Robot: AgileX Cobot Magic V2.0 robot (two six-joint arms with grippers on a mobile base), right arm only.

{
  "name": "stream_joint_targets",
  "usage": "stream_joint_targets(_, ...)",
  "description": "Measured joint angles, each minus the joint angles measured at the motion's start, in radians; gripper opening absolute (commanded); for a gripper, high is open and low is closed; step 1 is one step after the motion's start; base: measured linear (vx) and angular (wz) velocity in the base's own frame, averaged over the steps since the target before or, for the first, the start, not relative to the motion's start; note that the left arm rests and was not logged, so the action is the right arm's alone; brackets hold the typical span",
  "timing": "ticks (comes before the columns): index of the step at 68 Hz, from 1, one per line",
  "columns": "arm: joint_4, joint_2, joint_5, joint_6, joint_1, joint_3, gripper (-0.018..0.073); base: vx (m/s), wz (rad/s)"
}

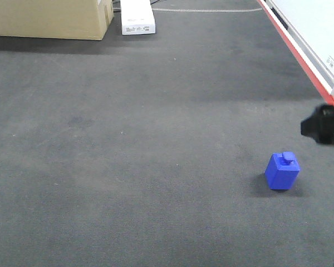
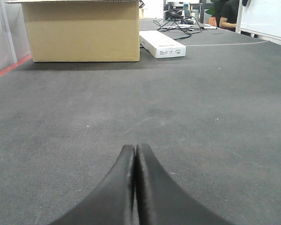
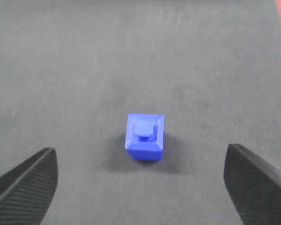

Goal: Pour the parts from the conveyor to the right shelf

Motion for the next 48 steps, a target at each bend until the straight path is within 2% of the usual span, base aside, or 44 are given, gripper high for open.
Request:
stream_joint_targets(21,0.008,0.362,0.363,-0.002,0.000,-0.341,0.0637,0.00,0.00)
stream_joint_targets(35,0.011,0.552,0.387,-0.003,0.000,-0.454,0.0630,0.00,0.00)
stream_joint_targets(48,0.002,0.652,0.389,-0.003,0.000,-0.464,0.0625,0.00,0.00)
